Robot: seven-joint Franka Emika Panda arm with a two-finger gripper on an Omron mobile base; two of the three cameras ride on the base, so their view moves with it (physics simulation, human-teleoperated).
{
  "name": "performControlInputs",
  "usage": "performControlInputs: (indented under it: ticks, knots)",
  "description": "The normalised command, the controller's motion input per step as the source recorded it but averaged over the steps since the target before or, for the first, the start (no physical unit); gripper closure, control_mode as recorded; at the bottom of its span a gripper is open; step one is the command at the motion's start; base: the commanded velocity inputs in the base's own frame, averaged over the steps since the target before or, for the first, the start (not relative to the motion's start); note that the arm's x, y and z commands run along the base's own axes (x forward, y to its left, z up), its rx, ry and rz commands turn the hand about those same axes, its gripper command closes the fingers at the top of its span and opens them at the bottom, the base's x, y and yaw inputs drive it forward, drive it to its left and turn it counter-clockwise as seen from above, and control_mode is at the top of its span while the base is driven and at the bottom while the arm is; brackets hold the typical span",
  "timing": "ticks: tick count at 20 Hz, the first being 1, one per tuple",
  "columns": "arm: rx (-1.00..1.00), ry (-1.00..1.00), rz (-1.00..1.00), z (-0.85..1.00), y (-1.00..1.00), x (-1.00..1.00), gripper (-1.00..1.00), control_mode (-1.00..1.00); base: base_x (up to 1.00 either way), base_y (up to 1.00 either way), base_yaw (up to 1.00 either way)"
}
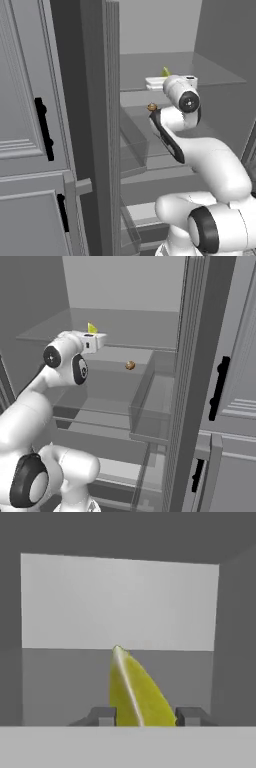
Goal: Grab a lemon wedge from the fridge and one ice cube from the ice bowl, and put them in the glass of lemonade.
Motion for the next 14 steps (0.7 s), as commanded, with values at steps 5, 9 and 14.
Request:
performControlInputs:
  ticks: [5, 9, 14]
  knots:
    - [0.05, 0.06, -0.05, 0.64, 0.0, -1.0, 1.0, -1.0, 0.0, 0.0, 0.0]
    - [0.07, 0.32, -0.06, 0.78, 0.0, -1.0, 1.0, -1.0, 0.0, 0.0, 0.0]
    - [0.06, 0.47, -0.06, 0.68, 0.0, -1.0, 1.0, -1.0, 0.0, 0.0, 0.0]
